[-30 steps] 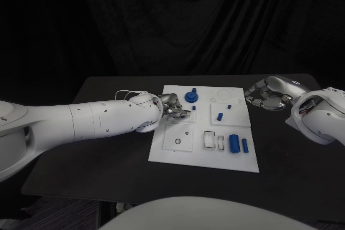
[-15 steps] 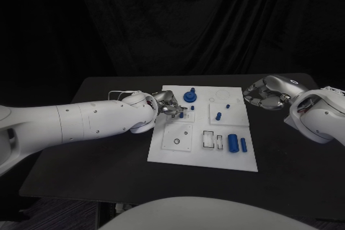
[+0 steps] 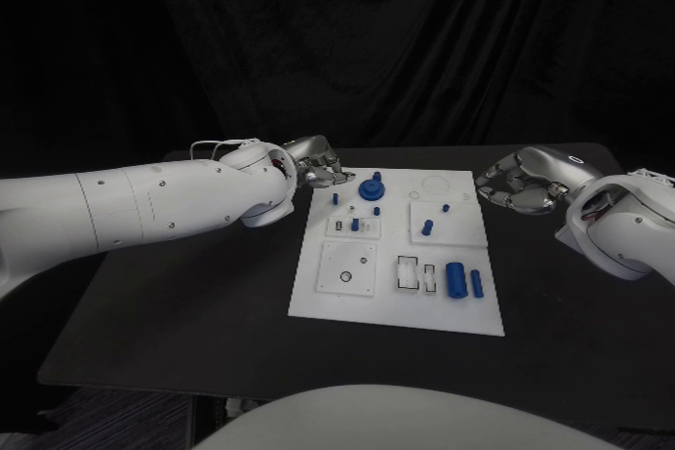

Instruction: Assemble the parts on the task board

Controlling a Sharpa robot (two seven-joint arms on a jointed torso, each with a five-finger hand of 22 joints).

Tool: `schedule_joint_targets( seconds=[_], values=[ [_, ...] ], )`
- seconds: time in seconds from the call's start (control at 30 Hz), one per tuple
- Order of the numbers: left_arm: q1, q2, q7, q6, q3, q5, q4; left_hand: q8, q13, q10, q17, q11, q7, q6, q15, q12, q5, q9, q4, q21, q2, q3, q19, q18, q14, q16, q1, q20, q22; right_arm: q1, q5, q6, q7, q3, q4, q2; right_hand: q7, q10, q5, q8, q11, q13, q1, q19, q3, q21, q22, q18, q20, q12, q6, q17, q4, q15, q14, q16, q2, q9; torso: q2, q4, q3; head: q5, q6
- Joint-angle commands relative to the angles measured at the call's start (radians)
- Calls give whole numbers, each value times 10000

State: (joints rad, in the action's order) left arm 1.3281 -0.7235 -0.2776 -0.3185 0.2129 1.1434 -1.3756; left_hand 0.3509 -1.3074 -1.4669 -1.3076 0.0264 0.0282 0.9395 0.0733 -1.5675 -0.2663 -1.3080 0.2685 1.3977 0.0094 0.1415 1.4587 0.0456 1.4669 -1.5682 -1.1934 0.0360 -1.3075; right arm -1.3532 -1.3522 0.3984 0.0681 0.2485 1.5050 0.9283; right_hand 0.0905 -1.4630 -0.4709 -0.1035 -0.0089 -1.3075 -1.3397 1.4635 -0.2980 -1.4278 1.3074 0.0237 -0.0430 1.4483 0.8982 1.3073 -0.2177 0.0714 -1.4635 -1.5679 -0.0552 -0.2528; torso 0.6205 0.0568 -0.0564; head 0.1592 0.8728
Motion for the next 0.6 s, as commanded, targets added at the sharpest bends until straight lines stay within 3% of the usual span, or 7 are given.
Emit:
schedule_joint_targets(
  seconds=[0.03, 0.1, 0.2, 0.27, 0.37, 0.4, 0.6],
  values=[
    [49, 193, -14, 836, -5, 10, 360, 22, -2634, -1039, -2632, 77, 11, -127, 70, -33, -97, -188, -131, 66, -27, 256, 311, -48, 1038, -26, -385, -35, -2100, 23, 51, 194, 19, -8, -23, -21, -13, 44, -42, 59, 3, -945, -96, 205, -3, 52, 2128, 145, -31, -15, 61, 2635, 57, -45, -1073, -29, 1, 15, 34, -31, -13, -5, -2],
    [56, 342, -59, 1001, -5, 10, 634, -17, -2634, -1039, -2632, 76, 18, -166, 71, -33, -286, -154, -181, 82, -75, 380, 315, -51, 1038, -26, -538, -38, -2103, 23, 53, 196, 8, -8, -24, -30, -12, 43, -42, 59, 4, -947, -96, 204, -4, 52, 2127, 145, -31, -14, 61, 2635, 57, -45, -1073, -29, 2, 15, 41, -42, -22, -28, -2],
    [56, 563, -185, 1240, -4, 10, 1028, -39, -2634, -1039, -2632, 64, 41, -170, 66, -33, -222, -132, -127, 99, -107, 395, 321, -55, 1038, -26, -508, -36, -2108, 24, 54, 198, -4, -8, -8, -32, -12, 41, -42, 60, 4, -949, -95, 204, -5, 53, 2127, 145, -31, -12, 61, 2635, 58, -45, -1073, -29, 3, 16, 38, -38, -33, -74, -2],
    [54, 688, -272, 1391, -4, 10, 1253, -48, -2634, -1039, -2632, 50, 59, -157, 57, -33, -82, -118, -31, 112, -129, 376, 326, -59, 1038, -26, -424, -29, -2111, 24, 55, 194, -8, -8, 2, -30, -12, 41, -42, 60, 4, -949, -95, 204, -5, 53, 2127, 145, -31, -12, 61, 2635, 58, -45, -1073, -29, 3, 16, 40, -37, -36, -93, -2],
    [51, 867, -404, 1707, -4, 10, 1589, -67, -2634, -1039, -2632, -17, 129, -63, 1, -33, 698, -78, 228, 156, -99, 103, 343, -69, 1038, -26, 270, 10, -2121, 24, 55, 188, -4, -8, 13, -24, -12, 41, -42, 60, 4, -949, -95, 204, -5, 53, 2127, 145, -31, -12, 61, 2635, 58, -45, -1073, -29, 3, 16, 44, -40, -17, -91, -2],
    [50, 916, -421, 1795, -4, 10, 1680, -57, -2634, -1039, -2632, -24, 133, -9, -7, -33, 812, -75, 233, 164, -78, -7, 345, -69, 1038, -26, 505, 22, -2122, 24, 55, 187, -2, -8, 15, -22, -12, 41, -42, 60, 4, -949, -95, 204, -5, 53, 2127, 145, -31, -12, 61, 2635, 58, -45, -1073, -29, 3, 16, 48, -44, -4, -88, -2],
    [35, 1261, -575, 2348, -4, 10, 2267, -71, -2634, -1039, -2632, -28, 135, 37, -13, -33, 902, -63, 230, 148, -70, -225, 333, -62, 1038, -26, 846, 36, -2114, 23, 56, 172, 9, -8, 37, -13, -10, 38, -43, 65, 6, -950, -97, 208, -14, 49, 2129, 144, -31, -11, 59, 2635, 66, -46, -1073, -29, 11, 20, 34, -4, 13, -53, -2]
  ],
)
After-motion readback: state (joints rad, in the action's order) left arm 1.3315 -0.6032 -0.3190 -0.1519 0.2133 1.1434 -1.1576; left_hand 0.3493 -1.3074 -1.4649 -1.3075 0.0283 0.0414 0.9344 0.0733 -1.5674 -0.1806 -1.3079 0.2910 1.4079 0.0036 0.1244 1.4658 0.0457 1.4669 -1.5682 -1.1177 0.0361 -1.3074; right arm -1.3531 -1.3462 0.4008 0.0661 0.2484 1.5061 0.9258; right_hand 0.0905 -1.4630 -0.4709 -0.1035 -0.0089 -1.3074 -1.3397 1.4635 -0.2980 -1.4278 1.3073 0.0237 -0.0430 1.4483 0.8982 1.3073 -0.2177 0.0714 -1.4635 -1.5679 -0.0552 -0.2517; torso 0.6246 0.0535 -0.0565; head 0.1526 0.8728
